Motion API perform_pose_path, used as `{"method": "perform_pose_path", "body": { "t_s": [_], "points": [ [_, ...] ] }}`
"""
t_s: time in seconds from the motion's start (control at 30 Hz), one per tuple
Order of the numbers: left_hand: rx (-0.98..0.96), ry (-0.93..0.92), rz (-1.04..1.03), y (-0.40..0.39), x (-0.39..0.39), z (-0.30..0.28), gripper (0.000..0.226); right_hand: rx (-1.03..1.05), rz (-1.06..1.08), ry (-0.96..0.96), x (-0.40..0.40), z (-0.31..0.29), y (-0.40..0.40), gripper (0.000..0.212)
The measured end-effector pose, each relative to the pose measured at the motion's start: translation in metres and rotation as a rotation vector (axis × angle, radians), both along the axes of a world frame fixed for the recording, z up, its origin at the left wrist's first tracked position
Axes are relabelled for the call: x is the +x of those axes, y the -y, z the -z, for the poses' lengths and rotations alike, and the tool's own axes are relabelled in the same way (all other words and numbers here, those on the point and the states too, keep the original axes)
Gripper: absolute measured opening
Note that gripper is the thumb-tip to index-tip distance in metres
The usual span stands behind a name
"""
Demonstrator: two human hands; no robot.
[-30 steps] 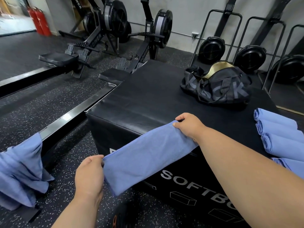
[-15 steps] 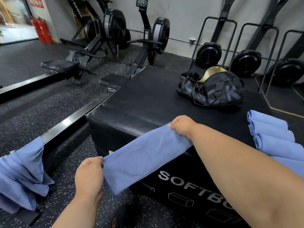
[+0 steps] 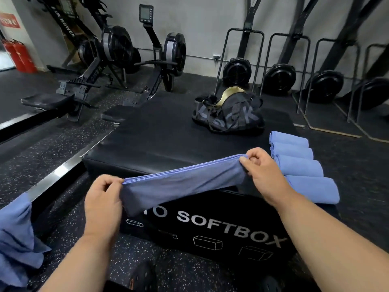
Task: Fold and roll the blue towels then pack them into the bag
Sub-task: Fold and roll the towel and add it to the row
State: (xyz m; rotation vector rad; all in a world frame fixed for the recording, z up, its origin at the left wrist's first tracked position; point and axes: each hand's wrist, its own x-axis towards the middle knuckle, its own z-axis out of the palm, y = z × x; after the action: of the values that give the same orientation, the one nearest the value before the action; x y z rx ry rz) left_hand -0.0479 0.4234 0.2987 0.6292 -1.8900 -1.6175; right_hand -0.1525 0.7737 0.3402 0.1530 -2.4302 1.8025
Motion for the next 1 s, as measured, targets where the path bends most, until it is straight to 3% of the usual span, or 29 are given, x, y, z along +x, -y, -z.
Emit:
{"method": "perform_pose_path", "body": {
  "t_s": [0.17,0.33,0.47,0.7,0.83,1.0],
  "points": [
    [-0.022,-0.005,0.173,-0.048,-0.015,-0.023,0.01,-0.096,0.13,-0.006,0.033,-0.003,-0.057,0.015],
    [-0.032,-0.029,0.199,-0.086,-0.019,-0.039,0.011,-0.207,0.154,-0.002,0.055,0.0,-0.098,0.017],
    [-0.114,-0.001,0.21,-0.103,-0.022,-0.046,0.011,-0.249,0.14,-0.012,0.061,0.002,-0.121,0.018],
    [-0.069,0.029,0.179,-0.112,-0.031,-0.06,0.024,-0.28,0.041,0.062,0.046,-0.011,-0.135,0.021],
    [-0.094,0.052,0.174,-0.108,-0.036,-0.068,0.011,-0.248,-0.012,0.057,0.03,-0.023,-0.136,0.024],
    [-0.048,0.036,0.15,-0.11,-0.046,-0.074,0.012,-0.212,-0.042,0.07,0.022,-0.036,-0.143,0.033]
  ]
}}
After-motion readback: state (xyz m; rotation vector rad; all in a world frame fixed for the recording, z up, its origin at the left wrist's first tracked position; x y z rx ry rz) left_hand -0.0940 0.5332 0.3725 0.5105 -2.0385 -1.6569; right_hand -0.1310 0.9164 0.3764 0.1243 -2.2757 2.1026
